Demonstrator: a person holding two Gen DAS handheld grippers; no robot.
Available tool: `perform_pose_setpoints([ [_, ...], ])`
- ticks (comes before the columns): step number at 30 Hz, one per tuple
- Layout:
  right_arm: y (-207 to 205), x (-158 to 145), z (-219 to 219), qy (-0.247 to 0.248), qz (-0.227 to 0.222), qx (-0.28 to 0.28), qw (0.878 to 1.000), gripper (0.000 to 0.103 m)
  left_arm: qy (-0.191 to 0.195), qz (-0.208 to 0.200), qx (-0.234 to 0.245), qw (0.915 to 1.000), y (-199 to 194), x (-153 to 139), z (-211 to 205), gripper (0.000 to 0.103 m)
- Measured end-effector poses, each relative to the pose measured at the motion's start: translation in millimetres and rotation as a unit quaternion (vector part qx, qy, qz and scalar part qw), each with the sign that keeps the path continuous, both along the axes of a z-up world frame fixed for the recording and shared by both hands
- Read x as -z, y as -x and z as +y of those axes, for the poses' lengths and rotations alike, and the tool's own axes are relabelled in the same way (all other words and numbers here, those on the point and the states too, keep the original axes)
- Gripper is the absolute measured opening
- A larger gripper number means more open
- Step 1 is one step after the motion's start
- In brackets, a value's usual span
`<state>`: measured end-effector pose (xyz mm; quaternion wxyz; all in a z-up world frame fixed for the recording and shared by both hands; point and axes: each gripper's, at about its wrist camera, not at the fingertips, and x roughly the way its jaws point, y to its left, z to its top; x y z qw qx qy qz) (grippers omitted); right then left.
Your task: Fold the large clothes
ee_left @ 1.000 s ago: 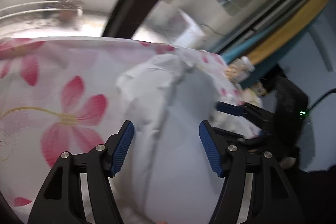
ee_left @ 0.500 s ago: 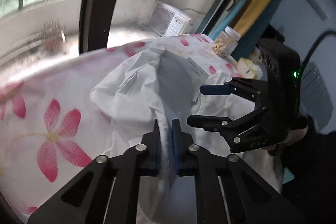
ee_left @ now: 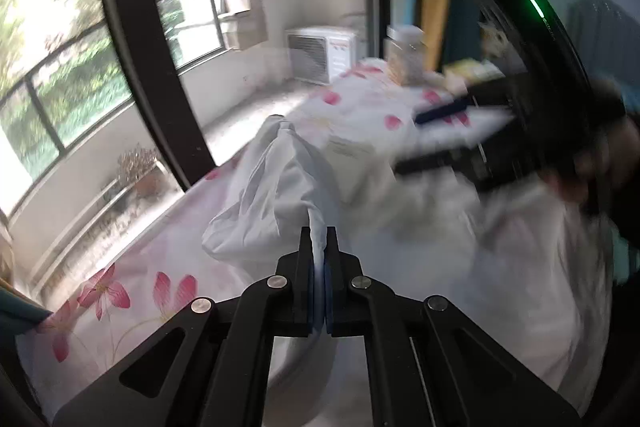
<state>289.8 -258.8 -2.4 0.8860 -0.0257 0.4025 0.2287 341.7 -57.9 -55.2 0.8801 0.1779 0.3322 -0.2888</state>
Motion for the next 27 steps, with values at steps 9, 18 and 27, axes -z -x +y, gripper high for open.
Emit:
perform_pose_setpoints([
  [9,-3,-8,-14,-0.047,0.004,0.040,0.998,0.075,0.006,0.009,0.012,0.9999,49,29,-11,0.004],
  [18,-15,-16,39,-0.034,-0.012,-0.001,0.999,0.075,0.040,0.010,0.008,0.9991,62,29,-1,0.004],
  [27,-9,9,26,-0.008,0.013,-0.013,1.000,0.040,0.084,0.042,-0.008,0.9955,60,31,8,0.007],
])
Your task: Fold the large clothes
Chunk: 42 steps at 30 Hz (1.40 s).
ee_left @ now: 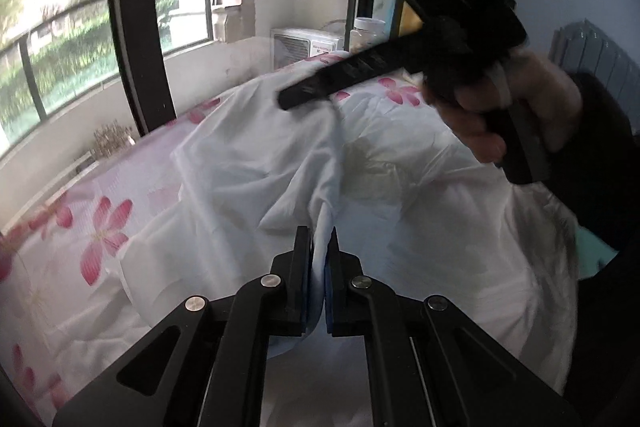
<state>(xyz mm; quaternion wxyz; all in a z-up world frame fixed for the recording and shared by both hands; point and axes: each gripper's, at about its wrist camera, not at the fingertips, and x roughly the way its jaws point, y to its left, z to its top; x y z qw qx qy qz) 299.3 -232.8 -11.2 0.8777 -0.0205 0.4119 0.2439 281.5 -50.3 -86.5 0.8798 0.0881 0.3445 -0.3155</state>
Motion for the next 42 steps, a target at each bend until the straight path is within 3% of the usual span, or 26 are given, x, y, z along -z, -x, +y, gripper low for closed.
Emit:
perform_pose_setpoints([
  [4,14,6,-13,-0.003,0.007,-0.003,1.000,0.035,0.029,0.033,-0.029,0.9986,-3,-5,8,0.022],
  [7,24,13,-26,-0.013,0.016,-0.001,1.000,0.034,0.103,0.072,-0.033,0.9916,-2,-11,24,0.034],
  [13,33,30,-46,-0.031,0.038,0.010,0.999,0.030,0.173,0.081,-0.066,0.9794,8,-29,53,0.049],
  [15,37,35,-50,-0.037,0.042,0.009,0.998,0.030,0.160,0.079,-0.103,0.9786,7,-27,59,0.051],
  [18,44,40,-51,-0.041,0.045,0.004,0.998,0.030,0.145,0.112,-0.150,0.9715,-6,-14,62,0.051],
  [21,50,46,-51,-0.043,0.047,0.001,0.998,0.030,0.134,0.150,-0.203,0.9582,-18,3,67,0.052],
  [22,52,48,-52,-0.043,0.048,0.001,0.998,0.030,0.137,0.157,-0.214,0.9544,-19,8,70,0.056],
  [23,54,50,-52,-0.045,0.050,0.002,0.998,0.030,0.140,0.163,-0.219,0.9517,-19,13,71,0.060],
  [30,60,60,-58,-0.059,0.059,0.004,0.996,0.030,0.126,0.173,-0.250,0.9444,-6,26,70,0.062],
  [32,61,61,-61,-0.070,0.059,0.004,0.996,0.025,0.128,0.165,-0.266,0.9410,4,27,71,0.062],
  [33,62,61,-63,-0.073,0.058,0.005,0.996,0.020,0.126,0.163,-0.266,0.9418,9,26,71,0.061],
  [36,61,62,-65,-0.085,0.059,0.007,0.995,0.011,0.127,0.159,-0.259,0.9442,13,25,70,0.048],
  [37,60,62,-66,-0.091,0.059,0.007,0.994,0.010,0.131,0.157,-0.252,0.9457,12,25,69,0.028],
  [38,60,60,-67,-0.102,0.058,0.008,0.993,0.008,0.144,0.158,-0.240,0.9470,10,24,69,0.017],
  [39,60,58,-67,-0.109,0.055,0.009,0.992,0.006,0.150,0.157,-0.238,0.9466,9,23,68,0.013],
  [40,61,56,-67,-0.113,0.052,0.011,0.992,0.005,0.154,0.154,-0.238,0.9464,7,22,69,0.001],
  [42,63,48,-68,-0.125,0.038,0.015,0.991,0.004,0.155,0.136,-0.239,0.9488,4,14,68,0.001],
])
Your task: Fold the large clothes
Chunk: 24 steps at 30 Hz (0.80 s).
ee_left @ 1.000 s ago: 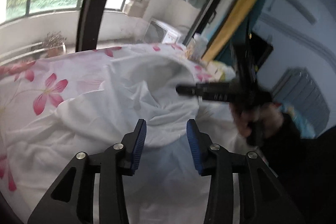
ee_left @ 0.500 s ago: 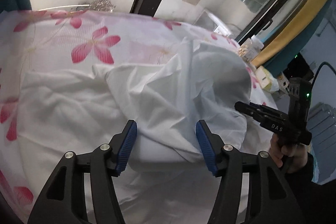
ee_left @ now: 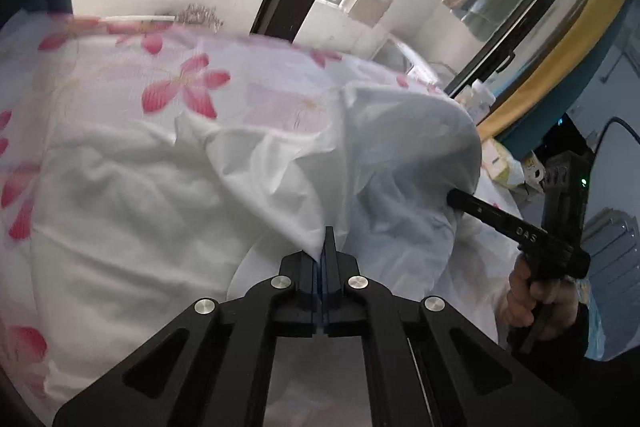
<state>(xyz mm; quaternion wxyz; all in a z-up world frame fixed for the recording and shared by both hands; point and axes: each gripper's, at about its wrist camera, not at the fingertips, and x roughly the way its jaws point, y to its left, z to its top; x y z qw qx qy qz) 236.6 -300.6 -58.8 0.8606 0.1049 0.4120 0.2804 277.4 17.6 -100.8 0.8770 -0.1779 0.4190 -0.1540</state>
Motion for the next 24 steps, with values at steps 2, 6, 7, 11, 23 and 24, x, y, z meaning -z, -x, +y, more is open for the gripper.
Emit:
perform_pose_setpoints([
  [2,3,-11,0,-0.010,-0.017,0.006,1.000,0.004,-0.020,-0.028,-0.003,0.9994,-1,-17,-2,0.001],
  [6,3,-25,-3,-0.025,-0.031,0.019,0.999,0.004,-0.050,-0.071,-0.009,0.9961,-5,-48,0,0.001],
  [7,4,-25,-4,-0.025,-0.031,0.021,0.999,0.004,-0.059,-0.076,-0.011,0.9953,-6,-51,0,0.001],
  [11,17,-10,-5,-0.015,-0.006,0.019,1.000,0.004,-0.083,-0.055,-0.009,0.9950,-1,-31,0,0.001],
  [23,49,18,-10,0.041,0.060,0.033,0.997,0.015,-0.104,-0.029,-0.006,0.9941,24,2,1,0.001],
  [24,51,12,-12,0.055,0.048,0.038,0.997,0.022,-0.106,-0.030,-0.005,0.9939,25,2,0,0.001],
])
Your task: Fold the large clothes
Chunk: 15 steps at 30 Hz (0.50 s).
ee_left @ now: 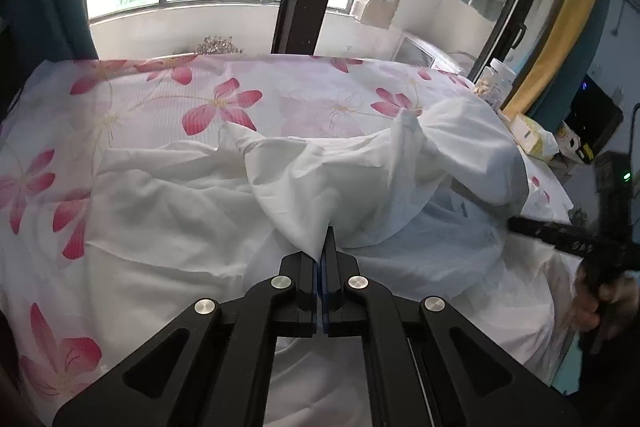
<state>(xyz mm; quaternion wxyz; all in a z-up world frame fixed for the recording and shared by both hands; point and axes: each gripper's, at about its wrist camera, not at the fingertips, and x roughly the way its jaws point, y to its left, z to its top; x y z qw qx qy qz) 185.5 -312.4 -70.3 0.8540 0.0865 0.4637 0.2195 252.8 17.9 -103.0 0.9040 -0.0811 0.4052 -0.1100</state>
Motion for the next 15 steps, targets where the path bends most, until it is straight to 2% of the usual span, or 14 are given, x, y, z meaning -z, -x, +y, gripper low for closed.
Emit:
perform_pose_setpoints([
  [1,3,-6,-3,0.012,-0.012,0.005,1.000,0.030,0.000,-0.002,0.001,1.0000,0,0,1,0.001],
  [3,7,-23,-10,0.036,-0.039,0.018,0.998,0.038,-0.004,-0.001,0.009,1.0000,1,1,0,0.001],
  [7,2,-62,-9,0.073,-0.120,0.035,0.989,0.044,-0.007,0.000,0.028,0.9996,5,4,-4,0.001],
  [10,-13,-74,8,0.090,-0.173,0.021,0.981,0.045,-0.008,0.007,0.037,0.9992,7,9,-5,0.001],
  [12,-32,-71,19,0.096,-0.178,0.018,0.979,0.045,-0.003,0.014,0.039,0.9991,6,14,-3,0.001],
  [15,-52,-52,28,0.092,-0.146,0.008,0.985,0.045,0.002,0.020,0.040,0.9990,7,17,-1,0.001],
])
